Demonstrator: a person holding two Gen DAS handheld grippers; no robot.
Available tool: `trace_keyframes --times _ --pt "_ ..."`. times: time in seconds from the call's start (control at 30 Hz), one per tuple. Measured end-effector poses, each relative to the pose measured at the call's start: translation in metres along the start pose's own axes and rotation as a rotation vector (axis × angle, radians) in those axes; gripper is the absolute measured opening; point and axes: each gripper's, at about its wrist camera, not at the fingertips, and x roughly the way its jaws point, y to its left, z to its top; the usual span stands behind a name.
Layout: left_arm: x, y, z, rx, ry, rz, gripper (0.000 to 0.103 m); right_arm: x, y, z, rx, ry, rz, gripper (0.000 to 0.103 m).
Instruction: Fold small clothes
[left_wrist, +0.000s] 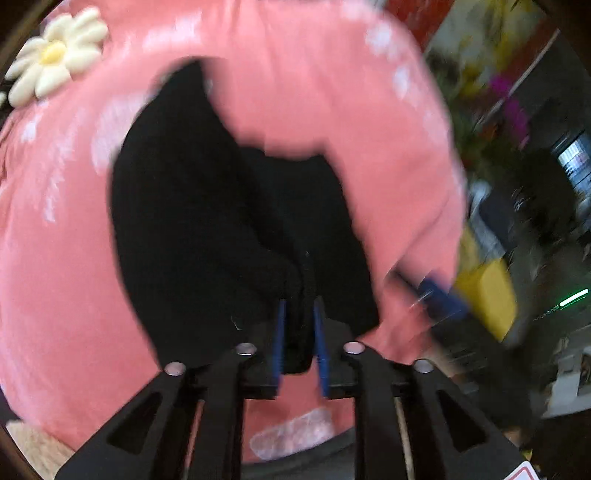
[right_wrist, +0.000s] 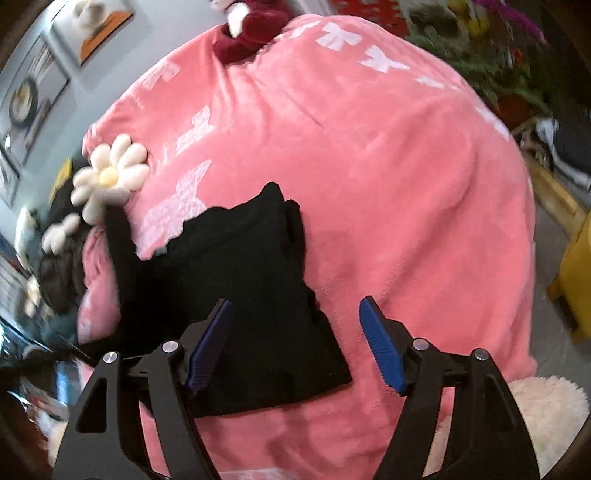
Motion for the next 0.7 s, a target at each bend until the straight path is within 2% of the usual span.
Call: trace_keyframes --times 0.03,0.1,0.17,0.27,0.4,0.43,0.57,0.6,0.63,0.67,0.7 --pt "0.011 0.002 -0.006 -0.021 0.027 0.018 0.018 0.0 -0.001 0.002 0.005 0.001 0.016 0.069" --pt "0.016 0.012 -0.021 -0.082 0.046 -0.031 0.022 0.001 -0.001 0.005 0.006 0.007 0.061 0.069" --pt "0.007 0.026 -0.034 -0.129 0.02 -0.043 0.038 0.007 0.005 0.007 -0.013 0.04 0.123 0.069" --pt "-0.009 0.044 -0.043 -0.165 -0.027 0.003 0.048 0.023 0.029 0.009 -0.105 0.11 0.165 0.069" --pt "-0.02 0.058 -0.044 -0.18 -0.037 0.071 0.049 0.05 0.063 0.005 -0.191 0.212 0.207 0.07" --pt "-0.023 0.06 -0.046 -0.18 -0.041 0.09 0.049 0.057 0.071 0.001 -0.21 0.236 0.206 0.074" --pt "-0.027 0.069 -0.049 -0.167 -0.048 0.114 0.05 0.083 0.092 -0.014 -0.28 0.305 0.136 0.075" --pt "-0.028 0.071 -0.05 -0.167 -0.049 0.113 0.051 0.088 0.097 -0.02 -0.296 0.313 0.117 0.07" --pt "-0.028 0.072 -0.05 -0.168 -0.048 0.116 0.052 0.091 0.099 -0.023 -0.309 0.329 0.121 0.051" --pt "-0.029 0.075 -0.054 -0.168 -0.048 0.12 0.053 0.094 0.103 -0.027 -0.319 0.35 0.108 0.042" --pt "-0.029 0.077 -0.055 -0.169 -0.045 0.123 0.054 0.096 0.105 -0.029 -0.324 0.357 0.101 0.025"
